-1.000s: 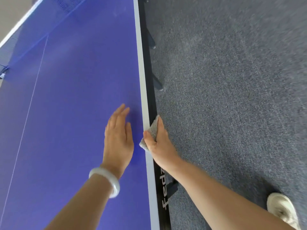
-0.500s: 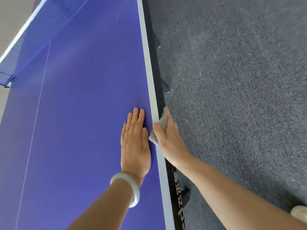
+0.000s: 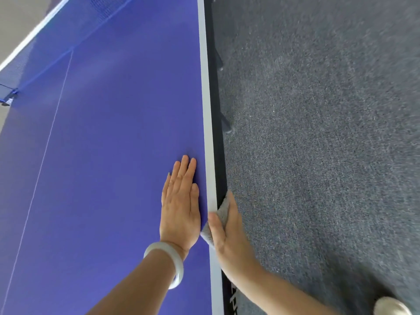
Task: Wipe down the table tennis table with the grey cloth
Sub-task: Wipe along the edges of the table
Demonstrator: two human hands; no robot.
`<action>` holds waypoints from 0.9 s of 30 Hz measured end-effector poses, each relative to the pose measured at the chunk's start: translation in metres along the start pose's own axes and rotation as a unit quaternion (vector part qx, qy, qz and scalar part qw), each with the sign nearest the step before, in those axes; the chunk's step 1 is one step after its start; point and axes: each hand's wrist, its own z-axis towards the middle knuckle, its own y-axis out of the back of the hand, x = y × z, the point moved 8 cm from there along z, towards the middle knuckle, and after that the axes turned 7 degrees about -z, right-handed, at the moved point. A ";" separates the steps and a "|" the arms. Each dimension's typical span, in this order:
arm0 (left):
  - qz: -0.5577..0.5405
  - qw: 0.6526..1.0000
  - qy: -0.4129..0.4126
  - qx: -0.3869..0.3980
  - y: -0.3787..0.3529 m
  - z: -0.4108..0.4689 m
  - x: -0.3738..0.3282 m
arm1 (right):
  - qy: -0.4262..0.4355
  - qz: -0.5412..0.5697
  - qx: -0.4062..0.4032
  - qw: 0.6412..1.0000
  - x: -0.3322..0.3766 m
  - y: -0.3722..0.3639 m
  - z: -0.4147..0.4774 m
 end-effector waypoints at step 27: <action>0.053 0.998 0.009 0.025 -0.001 0.002 -0.004 | 0.035 0.070 -0.069 0.995 0.055 0.020 0.078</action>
